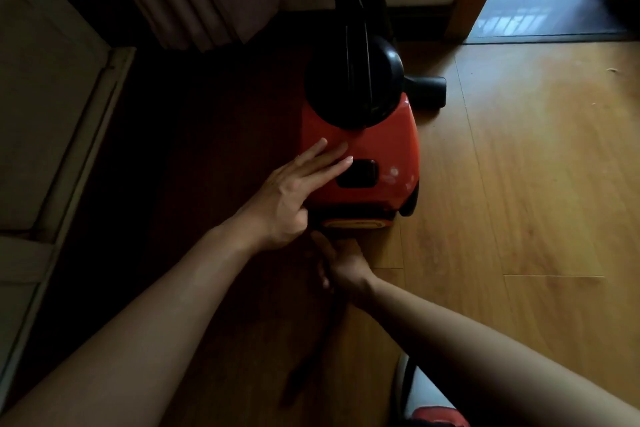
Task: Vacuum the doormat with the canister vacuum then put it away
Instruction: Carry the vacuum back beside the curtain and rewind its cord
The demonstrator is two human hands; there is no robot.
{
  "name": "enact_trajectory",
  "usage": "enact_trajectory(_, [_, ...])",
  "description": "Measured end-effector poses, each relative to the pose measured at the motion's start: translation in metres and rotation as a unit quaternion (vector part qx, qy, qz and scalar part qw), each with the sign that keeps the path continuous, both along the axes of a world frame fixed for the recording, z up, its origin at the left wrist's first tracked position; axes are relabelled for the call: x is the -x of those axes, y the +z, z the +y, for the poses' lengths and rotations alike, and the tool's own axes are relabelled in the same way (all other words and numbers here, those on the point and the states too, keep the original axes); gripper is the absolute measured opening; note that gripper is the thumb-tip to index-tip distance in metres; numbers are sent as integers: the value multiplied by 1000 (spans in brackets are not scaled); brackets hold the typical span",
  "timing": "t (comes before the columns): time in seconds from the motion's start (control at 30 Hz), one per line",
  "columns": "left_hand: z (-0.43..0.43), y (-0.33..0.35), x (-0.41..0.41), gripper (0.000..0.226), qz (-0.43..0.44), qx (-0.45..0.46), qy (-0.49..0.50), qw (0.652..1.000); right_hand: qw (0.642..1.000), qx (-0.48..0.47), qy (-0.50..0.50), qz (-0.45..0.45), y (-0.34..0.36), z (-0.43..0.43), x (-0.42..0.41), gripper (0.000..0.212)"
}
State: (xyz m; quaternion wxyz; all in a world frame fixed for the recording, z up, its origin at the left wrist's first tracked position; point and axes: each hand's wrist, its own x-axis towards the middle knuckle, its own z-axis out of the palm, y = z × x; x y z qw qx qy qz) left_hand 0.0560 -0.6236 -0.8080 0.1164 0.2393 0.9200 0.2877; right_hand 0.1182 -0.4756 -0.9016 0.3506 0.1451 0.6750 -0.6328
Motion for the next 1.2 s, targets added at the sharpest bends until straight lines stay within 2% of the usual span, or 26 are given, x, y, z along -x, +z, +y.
enact_trajectory(0.1, [0,-1,1,103,5,2,-4,1000,999,-29,6,-40,-11,32,-1,46])
enact_trajectory(0.23, [0,0,1,101,6,3,-4,1000,994,-105,12,-3,-14,79,8,31])
enact_trajectory(0.4, [-1,0,1,100,7,2,-6,1000,980,-197,-25,31,-8,108,17,38])
enact_trajectory(0.57, [0,0,1,100,0,0,-5,1000,979,-166,-82,86,5,117,28,33])
enact_trajectory(0.7, [-1,-1,2,100,1,3,-3,1000,966,-195,4,170,5,125,35,22])
enact_trajectory(0.8, [-1,-1,1,99,8,2,-5,1000,924,-300,51,231,-9,133,38,23])
enact_trajectory(0.83, [-1,-1,1,98,9,2,-5,1000,898,-348,56,264,-13,135,38,23])
enact_trajectory(0.93, [-1,-1,1,98,15,2,-4,1000,784,-474,76,394,-17,134,37,19])
enact_trajectory(0.97, [-1,-1,1,98,17,1,-4,1000,767,-484,86,412,-16,132,37,18])
enact_trajectory(1.07, [0,-1,1,97,22,-3,-1,1000,774,-504,110,367,-19,129,38,18])
enact_trajectory(1.13, [1,0,1,96,24,-5,2,1000,756,-546,122,339,-23,129,39,13])
enact_trajectory(1.2, [2,1,-1,96,26,-7,4,1000,758,-547,115,336,-24,130,39,13])
